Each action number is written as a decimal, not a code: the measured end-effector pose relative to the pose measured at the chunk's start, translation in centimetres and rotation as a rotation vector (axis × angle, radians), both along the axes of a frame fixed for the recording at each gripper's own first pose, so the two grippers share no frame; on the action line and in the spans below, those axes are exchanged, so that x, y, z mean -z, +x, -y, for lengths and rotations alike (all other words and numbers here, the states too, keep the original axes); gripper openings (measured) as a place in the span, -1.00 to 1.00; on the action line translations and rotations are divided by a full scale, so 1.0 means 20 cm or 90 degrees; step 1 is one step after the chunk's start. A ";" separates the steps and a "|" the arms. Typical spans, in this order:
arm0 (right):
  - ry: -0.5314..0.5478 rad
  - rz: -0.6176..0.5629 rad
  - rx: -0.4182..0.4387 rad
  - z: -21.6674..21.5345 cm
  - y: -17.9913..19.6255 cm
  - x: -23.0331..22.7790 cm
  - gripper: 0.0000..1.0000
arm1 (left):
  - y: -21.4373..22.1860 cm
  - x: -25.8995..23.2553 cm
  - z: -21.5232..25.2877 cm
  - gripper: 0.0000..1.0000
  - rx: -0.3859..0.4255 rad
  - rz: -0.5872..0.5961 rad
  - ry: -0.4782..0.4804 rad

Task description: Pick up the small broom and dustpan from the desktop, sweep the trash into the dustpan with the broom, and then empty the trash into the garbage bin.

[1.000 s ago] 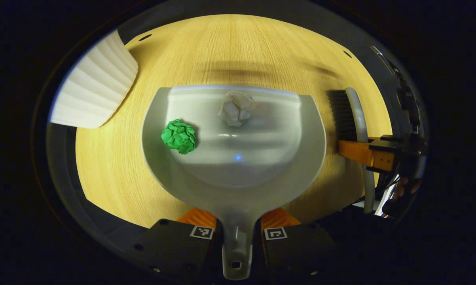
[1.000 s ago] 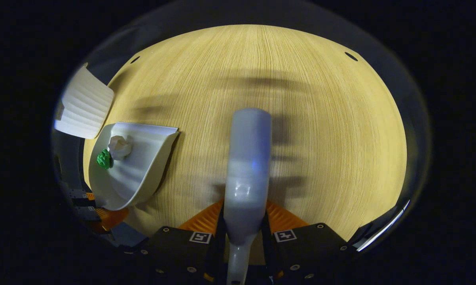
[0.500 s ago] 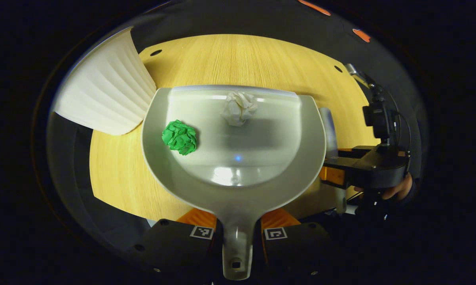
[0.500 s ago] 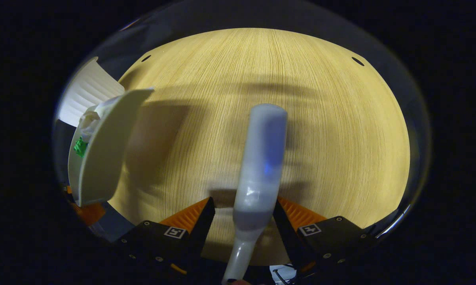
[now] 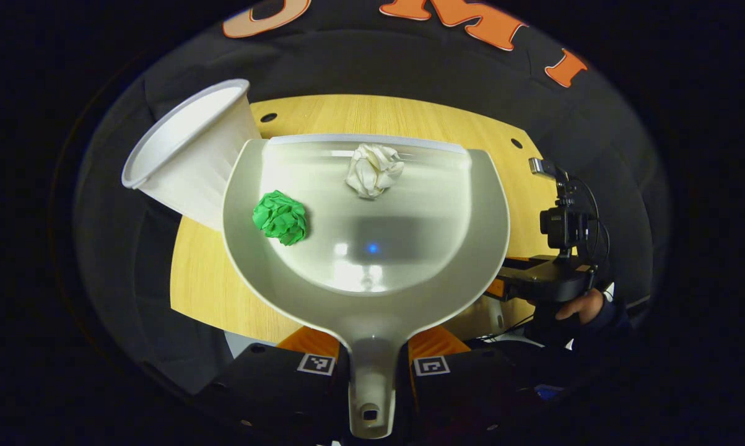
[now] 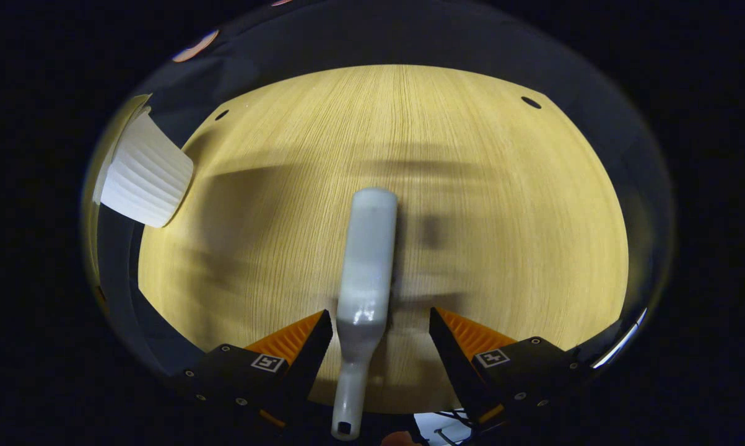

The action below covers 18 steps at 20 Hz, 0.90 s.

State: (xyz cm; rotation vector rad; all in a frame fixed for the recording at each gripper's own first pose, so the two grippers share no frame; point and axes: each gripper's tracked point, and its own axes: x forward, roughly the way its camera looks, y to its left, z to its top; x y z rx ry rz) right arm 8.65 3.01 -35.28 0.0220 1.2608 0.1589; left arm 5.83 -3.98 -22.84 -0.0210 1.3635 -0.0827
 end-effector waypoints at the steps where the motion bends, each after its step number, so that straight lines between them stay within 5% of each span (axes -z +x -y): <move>1: -0.001 0.011 0.002 0.01 0.01 -0.02 0.90 | 0.01 -0.02 0.00 -0.36 -0.001 0.011 0.005; 11: -0.011 0.108 0.010 0.06 0.10 -0.21 0.90 | 0.18 -0.06 -0.14 -0.37 -0.019 0.092 0.044; 18: -0.023 0.111 0.013 0.07 0.11 -0.23 0.91 | 0.32 -0.04 -0.66 -0.37 -0.107 0.105 0.164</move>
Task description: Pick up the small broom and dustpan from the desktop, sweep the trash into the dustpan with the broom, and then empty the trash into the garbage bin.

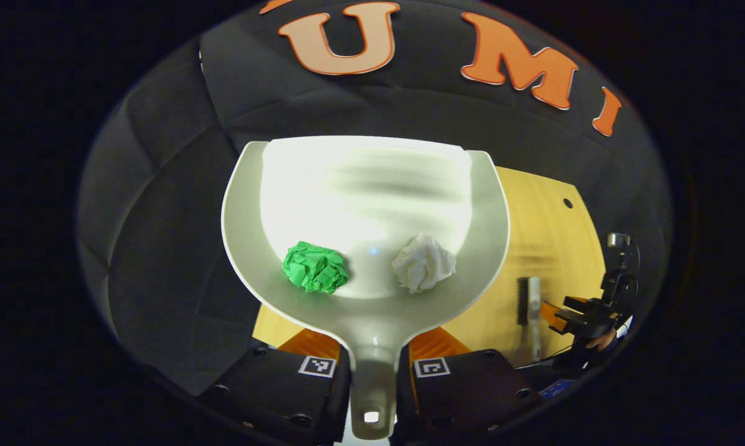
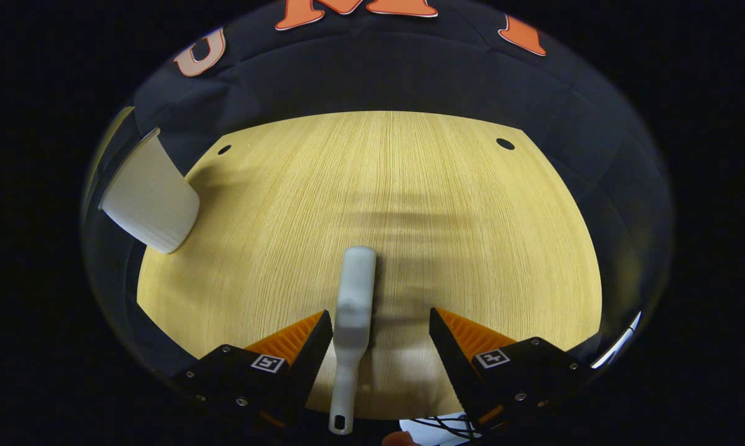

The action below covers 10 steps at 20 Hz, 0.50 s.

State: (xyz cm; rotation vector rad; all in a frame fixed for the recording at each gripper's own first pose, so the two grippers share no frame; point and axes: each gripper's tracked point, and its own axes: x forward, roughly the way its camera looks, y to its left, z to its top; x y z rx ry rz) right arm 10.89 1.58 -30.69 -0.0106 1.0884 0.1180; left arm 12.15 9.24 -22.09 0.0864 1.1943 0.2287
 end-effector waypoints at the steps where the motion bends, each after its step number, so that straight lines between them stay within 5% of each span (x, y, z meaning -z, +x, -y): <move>1: -0.002 -0.003 -0.002 0.00 0.00 0.00 0.90 | 0.01 0.02 -0.06 -0.36 -0.014 -0.012 0.008; 10: -0.027 -0.023 -0.007 0.03 -0.02 0.02 0.90 | 0.06 0.01 -0.20 -0.37 0.027 -0.111 0.184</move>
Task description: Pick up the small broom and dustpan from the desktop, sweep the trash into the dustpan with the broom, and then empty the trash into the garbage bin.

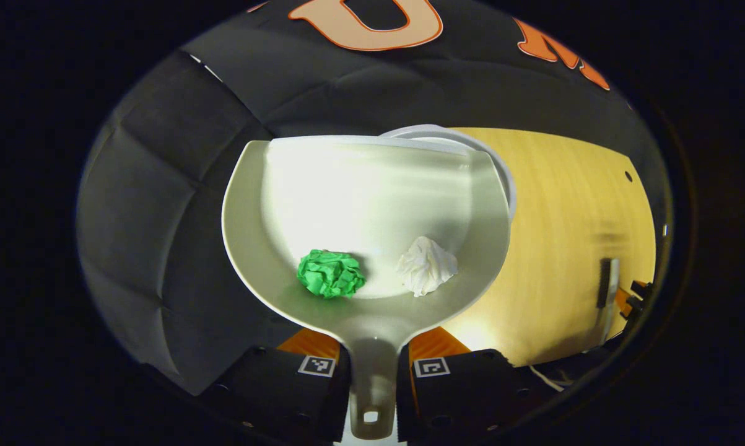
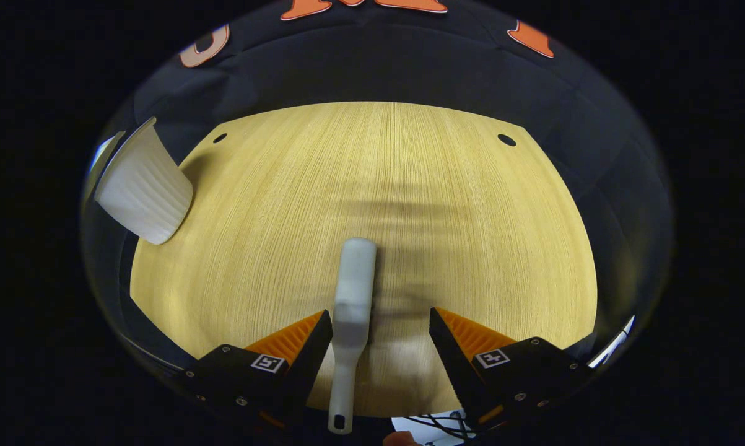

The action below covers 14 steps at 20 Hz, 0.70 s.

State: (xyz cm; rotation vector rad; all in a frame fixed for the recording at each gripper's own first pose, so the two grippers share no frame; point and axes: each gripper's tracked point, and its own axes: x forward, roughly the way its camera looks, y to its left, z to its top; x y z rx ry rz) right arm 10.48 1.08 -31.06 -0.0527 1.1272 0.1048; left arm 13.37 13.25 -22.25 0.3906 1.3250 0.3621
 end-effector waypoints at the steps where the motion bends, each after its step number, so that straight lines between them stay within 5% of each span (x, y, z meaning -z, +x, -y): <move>1: -0.004 -0.004 0.000 0.00 -0.01 0.00 0.91 | 0.00 -0.01 0.00 -0.37 0.016 -0.014 0.024; 14: -0.071 -0.036 0.016 0.10 -0.01 0.04 0.90 | 0.11 -0.13 -0.10 -0.38 0.202 -0.097 0.280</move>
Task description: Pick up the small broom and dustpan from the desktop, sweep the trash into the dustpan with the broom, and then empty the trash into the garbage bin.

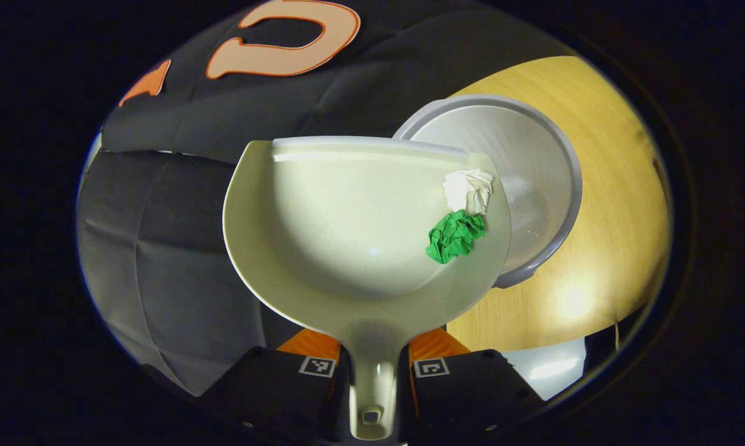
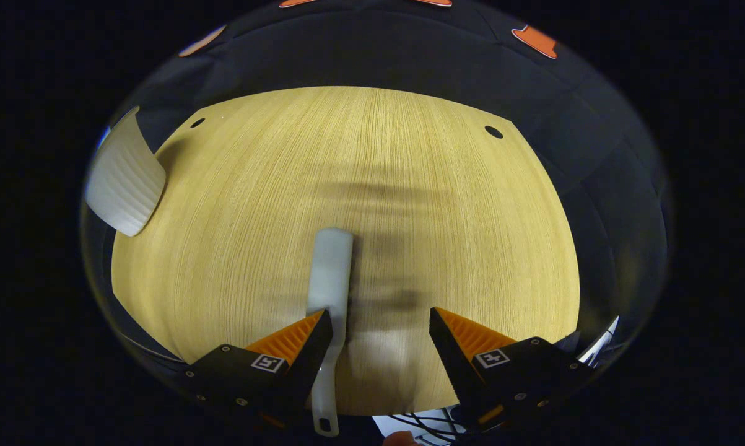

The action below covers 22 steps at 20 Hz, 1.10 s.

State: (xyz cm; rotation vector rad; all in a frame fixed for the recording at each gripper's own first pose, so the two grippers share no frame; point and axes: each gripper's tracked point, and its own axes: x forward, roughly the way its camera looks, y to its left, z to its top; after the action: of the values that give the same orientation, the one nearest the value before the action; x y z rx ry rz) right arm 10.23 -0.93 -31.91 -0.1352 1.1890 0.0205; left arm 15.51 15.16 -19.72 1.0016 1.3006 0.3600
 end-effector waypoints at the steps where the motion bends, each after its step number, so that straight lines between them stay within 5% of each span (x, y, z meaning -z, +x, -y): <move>1: 0.002 -0.001 0.000 -0.01 0.00 0.00 0.90 | 0.02 -0.01 -0.01 -0.38 0.020 -0.004 0.031; 4: 0.002 -0.005 -0.004 -0.02 0.00 0.00 0.90 | 0.03 -0.09 0.00 -0.37 0.076 -0.017 0.108; 10: 0.008 -0.005 -0.007 -0.02 0.01 0.00 0.90 | 0.09 -0.23 -0.12 -0.38 0.266 -0.071 0.329; 12: 0.010 -0.005 -0.006 -0.03 0.02 0.00 0.91 | 0.08 -0.20 -0.17 -0.39 0.285 -0.070 0.348; 15: 0.013 -0.003 -0.004 -0.02 0.03 0.01 0.90 | 0.02 -0.13 -0.20 -0.39 0.225 -0.049 0.256; 19: 0.014 -0.004 -0.008 -0.02 0.03 0.01 0.92 | -0.07 0.06 -0.07 -0.38 0.055 0.029 0.031; 22: 0.017 -0.006 -0.013 -0.03 0.03 0.00 0.92 | 0.00 0.16 0.09 -0.38 -0.019 0.099 -0.103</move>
State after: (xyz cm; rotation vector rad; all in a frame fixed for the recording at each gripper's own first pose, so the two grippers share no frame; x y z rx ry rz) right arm 10.75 -0.38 -31.97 -0.1235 1.1958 0.0544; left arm 15.43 13.45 -22.91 0.8039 1.1850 0.3428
